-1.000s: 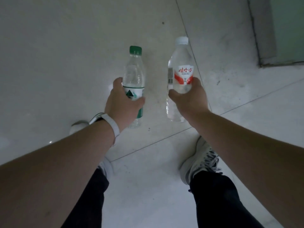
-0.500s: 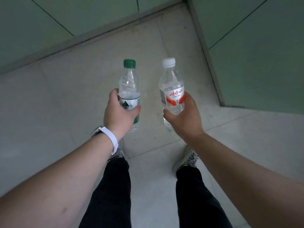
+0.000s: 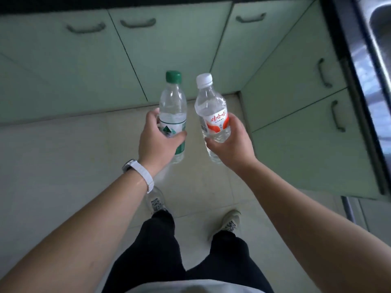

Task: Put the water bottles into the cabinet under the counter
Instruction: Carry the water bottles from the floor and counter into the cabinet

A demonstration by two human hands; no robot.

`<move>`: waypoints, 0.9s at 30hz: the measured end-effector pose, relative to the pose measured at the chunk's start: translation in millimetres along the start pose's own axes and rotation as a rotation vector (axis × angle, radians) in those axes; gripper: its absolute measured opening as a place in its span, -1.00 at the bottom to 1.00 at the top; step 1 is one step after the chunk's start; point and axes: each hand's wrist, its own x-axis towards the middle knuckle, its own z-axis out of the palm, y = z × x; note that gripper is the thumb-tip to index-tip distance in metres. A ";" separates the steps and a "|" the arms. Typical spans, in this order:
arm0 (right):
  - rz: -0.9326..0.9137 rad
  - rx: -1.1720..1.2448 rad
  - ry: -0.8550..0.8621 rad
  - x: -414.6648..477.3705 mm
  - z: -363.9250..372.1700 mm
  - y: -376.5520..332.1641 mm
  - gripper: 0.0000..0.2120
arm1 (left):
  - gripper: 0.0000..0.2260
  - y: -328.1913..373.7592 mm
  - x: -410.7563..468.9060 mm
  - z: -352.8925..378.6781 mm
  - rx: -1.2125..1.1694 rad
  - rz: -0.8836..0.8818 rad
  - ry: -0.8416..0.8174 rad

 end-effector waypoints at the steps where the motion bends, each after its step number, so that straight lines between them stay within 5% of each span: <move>1: -0.018 -0.008 0.011 -3.3 -3.5 -20.0 -0.48 | -0.36 8.8 -0.4 -17.9 -0.015 0.017 0.010; 14: -0.191 0.060 0.131 -29.9 12.3 -223.7 -0.51 | -0.42 65.6 11.7 -209.4 -0.218 0.182 0.169; 27: -0.319 0.229 -0.103 35.0 55.4 -328.1 -0.40 | -0.36 76.1 54.7 -298.3 -0.260 0.093 0.361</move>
